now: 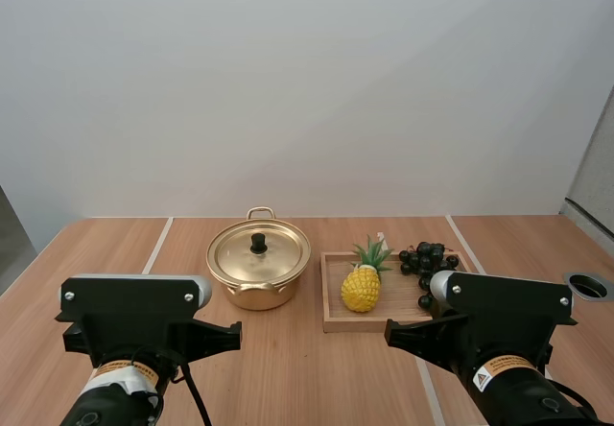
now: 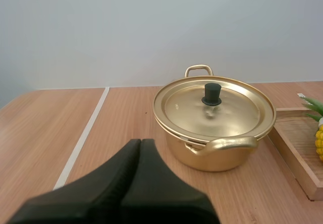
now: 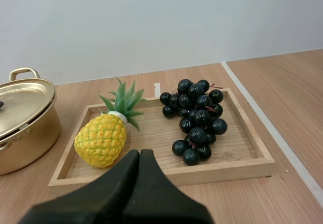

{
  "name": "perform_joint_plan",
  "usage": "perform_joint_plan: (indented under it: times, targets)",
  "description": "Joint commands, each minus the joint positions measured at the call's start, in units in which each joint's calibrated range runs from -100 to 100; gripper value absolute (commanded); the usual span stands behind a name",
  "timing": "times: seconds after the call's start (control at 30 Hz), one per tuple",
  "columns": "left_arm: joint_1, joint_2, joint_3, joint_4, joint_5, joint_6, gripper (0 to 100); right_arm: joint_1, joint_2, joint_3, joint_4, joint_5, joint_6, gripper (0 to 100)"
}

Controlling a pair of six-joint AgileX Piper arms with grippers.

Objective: Open the pot, put the grape inside, and close it

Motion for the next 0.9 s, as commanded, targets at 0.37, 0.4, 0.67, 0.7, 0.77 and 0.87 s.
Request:
perform_joint_plan:
  times: [0.37,0.4,0.67,0.7,0.77,0.87]
  targets:
    - [0.01,-0.3,0.1,-0.9,-1.9,0.1,0,0.1,-0.3,0.2,-6.4,-0.6,-0.7,0]
    - [0.01,-0.3,0.1,-0.9,-1.9,0.1,0,0.1,-0.3,0.2,-6.4,-0.6,-0.7,0]
    - [0.01,-0.3,-0.6,-0.9,-1.9,0.1,0,0.1,-0.3,0.1,-7.2,-2.1,-0.6,0]
    - [0.01,-0.3,-2.3,-0.9,-1.9,0.1,0,0.1,-0.3,-1.6,-7.7,-2.2,-0.6,0]
    - [0.01,-0.3,-6.2,-0.9,-1.9,0.1,0,0.1,-0.3,-6.4,-7.8,-2.2,-0.6,0]
    - [0.01,-0.3,-13.7,-0.8,-1.9,1.2,0,0.1,-0.3,-14.8,-7.4,-2.2,-0.6,0]
